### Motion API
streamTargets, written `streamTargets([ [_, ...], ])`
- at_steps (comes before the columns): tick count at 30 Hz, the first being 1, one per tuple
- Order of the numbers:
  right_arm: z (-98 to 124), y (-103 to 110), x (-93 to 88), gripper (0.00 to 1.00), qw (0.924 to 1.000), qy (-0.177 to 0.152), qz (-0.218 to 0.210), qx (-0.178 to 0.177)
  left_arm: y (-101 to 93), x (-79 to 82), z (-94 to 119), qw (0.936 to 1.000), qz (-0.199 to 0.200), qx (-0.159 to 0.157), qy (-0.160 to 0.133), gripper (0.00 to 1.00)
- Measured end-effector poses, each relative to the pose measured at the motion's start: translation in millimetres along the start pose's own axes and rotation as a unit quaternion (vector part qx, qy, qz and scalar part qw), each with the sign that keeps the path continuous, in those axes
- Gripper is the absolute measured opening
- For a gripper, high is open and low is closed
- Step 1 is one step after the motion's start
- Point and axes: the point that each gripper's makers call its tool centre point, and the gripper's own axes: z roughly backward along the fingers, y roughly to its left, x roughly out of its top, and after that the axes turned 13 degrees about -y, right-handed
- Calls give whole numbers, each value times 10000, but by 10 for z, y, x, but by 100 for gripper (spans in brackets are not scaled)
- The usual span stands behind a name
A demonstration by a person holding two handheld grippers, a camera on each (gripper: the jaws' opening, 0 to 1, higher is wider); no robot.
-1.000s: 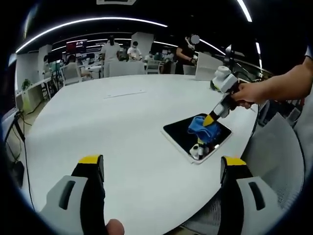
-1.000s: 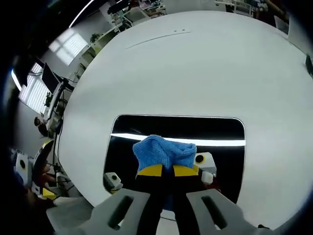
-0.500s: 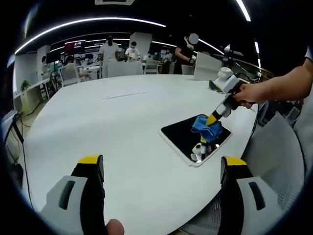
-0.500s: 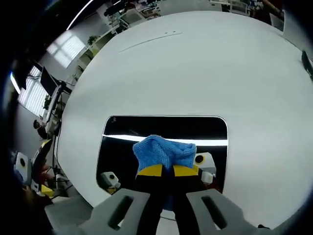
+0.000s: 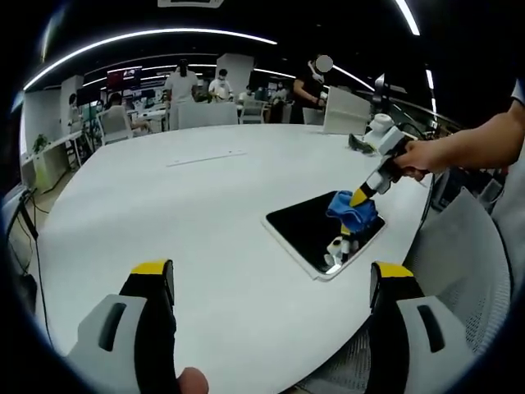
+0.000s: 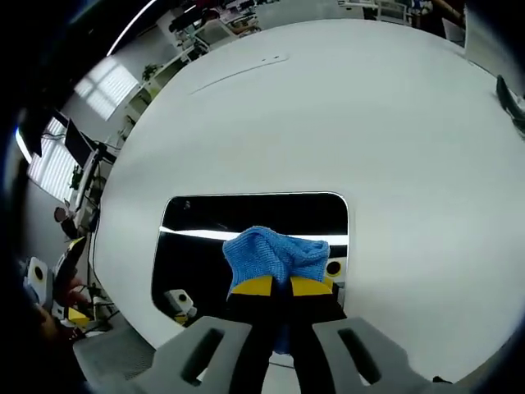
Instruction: Wipe the mirror surface with the cleaning cloth until all visible marks leave the cleaned area.
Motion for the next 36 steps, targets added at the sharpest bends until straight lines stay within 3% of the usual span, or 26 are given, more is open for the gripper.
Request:
streamTargets([
  [18,88,-241,18,0,9997,-25,-139,-219,-15,-19,27,10000,59,31,27,99],
  [36,141,-263,3,0,9994,-13,3,-357,-30,17,-7,10000,36,-48,79,99],
])
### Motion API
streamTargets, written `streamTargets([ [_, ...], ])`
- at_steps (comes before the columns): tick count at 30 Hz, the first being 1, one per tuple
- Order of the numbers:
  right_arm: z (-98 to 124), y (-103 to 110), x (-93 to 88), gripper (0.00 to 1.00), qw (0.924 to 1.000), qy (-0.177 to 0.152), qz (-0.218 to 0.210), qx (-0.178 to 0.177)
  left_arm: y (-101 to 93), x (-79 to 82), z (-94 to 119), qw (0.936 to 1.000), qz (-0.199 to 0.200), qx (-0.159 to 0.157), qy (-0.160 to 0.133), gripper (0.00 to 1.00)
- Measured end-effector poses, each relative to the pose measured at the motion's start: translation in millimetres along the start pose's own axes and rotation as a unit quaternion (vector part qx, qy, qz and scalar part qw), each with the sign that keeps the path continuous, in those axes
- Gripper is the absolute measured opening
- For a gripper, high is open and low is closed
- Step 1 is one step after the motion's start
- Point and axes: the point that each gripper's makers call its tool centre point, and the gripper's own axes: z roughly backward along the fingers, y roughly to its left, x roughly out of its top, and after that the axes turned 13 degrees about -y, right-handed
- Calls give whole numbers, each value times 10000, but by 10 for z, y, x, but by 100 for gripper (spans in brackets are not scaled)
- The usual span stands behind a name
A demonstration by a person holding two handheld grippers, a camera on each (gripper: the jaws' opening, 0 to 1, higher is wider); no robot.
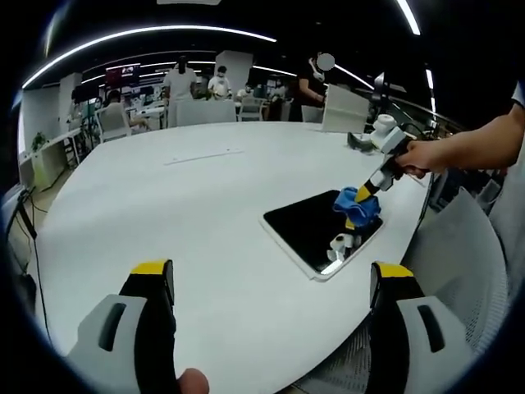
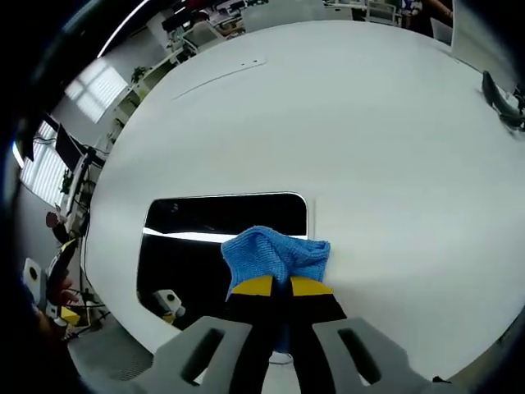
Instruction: Wipe the mirror surface with the cleaning cloth until all visible marks leave the cleaned area.
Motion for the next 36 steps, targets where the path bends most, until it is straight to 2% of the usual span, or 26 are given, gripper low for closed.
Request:
streamTargets([
  [11,-6,-16,3,0,10000,6,-26,-27,10,-9,-8,10000,-25,31,-26,99],
  [21,-7,-21,-5,0,9999,-125,-76,10,31,1,-18,9999,-11,84,-64,99],
  [36,110,-7,-164,0,9996,-215,-196,6,4,-50,20,10000,26,85,-12,99],
])
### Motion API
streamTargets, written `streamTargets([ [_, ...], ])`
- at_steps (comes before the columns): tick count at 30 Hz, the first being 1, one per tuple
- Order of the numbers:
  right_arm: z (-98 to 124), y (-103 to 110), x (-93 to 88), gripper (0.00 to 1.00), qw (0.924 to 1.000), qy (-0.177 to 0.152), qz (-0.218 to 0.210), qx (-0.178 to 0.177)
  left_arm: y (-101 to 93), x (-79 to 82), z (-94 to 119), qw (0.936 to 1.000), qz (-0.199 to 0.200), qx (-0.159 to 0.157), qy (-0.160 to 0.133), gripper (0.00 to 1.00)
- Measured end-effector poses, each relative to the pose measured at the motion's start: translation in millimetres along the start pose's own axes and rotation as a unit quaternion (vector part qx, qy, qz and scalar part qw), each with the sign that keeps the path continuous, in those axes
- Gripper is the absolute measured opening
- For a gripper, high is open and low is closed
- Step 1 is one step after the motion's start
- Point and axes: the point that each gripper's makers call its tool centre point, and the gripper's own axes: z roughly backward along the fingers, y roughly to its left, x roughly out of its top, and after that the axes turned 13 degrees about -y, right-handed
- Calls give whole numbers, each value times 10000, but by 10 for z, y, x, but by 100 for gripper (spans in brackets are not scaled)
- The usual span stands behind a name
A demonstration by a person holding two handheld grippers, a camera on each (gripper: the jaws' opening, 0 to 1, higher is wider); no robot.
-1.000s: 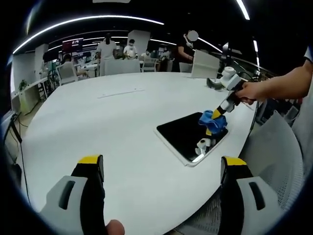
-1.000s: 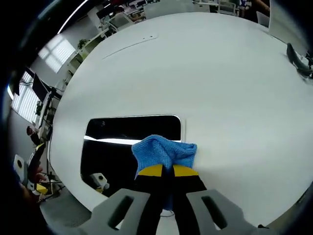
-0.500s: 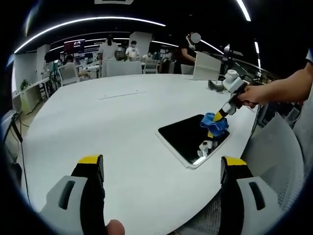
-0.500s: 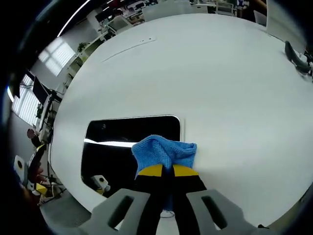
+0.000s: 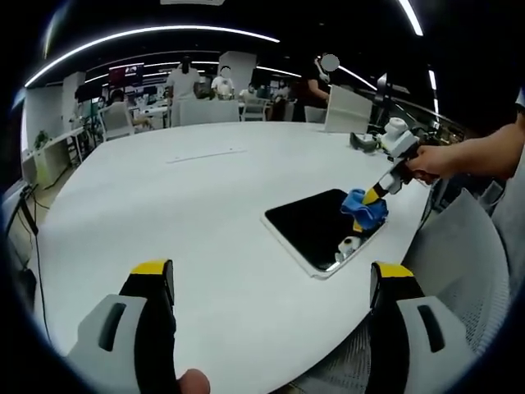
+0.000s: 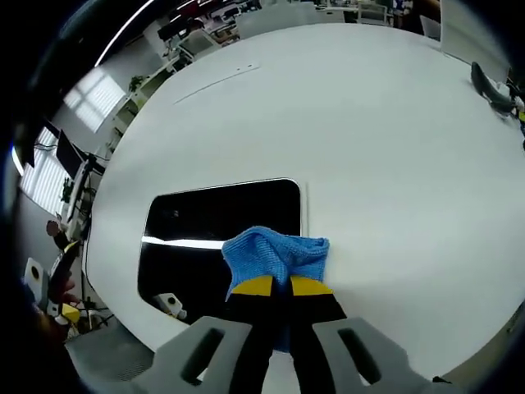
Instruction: Wipe the mirror surface with the cleaning cloth until all visible marks leave the cleaned area.
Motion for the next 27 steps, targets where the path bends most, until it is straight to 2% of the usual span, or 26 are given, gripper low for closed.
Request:
streamTargets([
  [9,62,17,-86,0,10000,-1,-42,-26,-3,5,-1,10000,-24,-49,-17,99],
  [19,128,17,-168,0,9999,7,-130,-48,-41,-66,-27,9999,2,-109,-7,99],
  [27,176,25,-246,0,9997,150,-159,-87,-70,-74,-36,9999,-5,-141,2,99],
])
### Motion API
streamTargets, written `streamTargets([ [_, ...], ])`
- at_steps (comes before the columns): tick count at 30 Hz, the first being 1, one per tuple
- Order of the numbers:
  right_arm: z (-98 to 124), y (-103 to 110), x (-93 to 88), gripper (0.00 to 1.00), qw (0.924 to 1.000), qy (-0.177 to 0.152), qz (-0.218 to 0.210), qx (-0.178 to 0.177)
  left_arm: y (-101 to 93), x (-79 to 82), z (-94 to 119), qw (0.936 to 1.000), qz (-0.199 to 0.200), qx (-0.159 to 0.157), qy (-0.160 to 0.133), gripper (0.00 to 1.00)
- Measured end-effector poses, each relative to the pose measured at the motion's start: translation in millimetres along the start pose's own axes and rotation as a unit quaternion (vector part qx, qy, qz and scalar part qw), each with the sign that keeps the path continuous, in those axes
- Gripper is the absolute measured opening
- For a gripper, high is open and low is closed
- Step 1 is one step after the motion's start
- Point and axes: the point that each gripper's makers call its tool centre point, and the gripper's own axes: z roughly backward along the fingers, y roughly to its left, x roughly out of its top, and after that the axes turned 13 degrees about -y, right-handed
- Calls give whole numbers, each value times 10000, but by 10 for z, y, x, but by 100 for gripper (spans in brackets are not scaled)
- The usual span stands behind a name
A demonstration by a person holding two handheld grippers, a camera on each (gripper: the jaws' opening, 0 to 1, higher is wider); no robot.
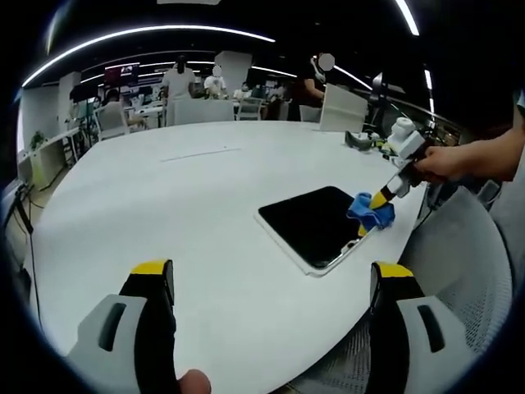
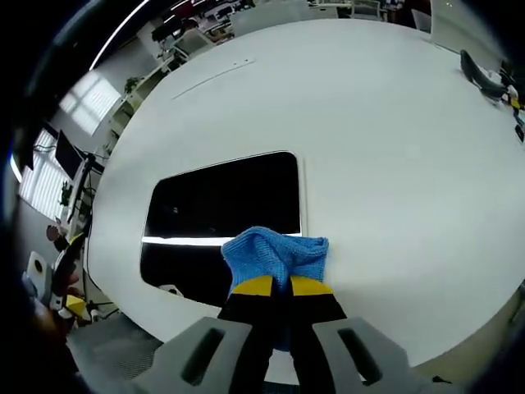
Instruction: Wipe the mirror surface with the cleaning cloth until all visible marks leave the cleaned area.
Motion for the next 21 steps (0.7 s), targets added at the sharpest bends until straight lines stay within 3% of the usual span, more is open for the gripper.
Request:
streamTargets([
  [16,17,6,-29,0,9999,-62,-80,6,32,-7,13,10000,43,35,-20,98],
  [21,29,29,-44,0,9990,-95,416,114,6,17,3,10000,56,23,-51,98],
])
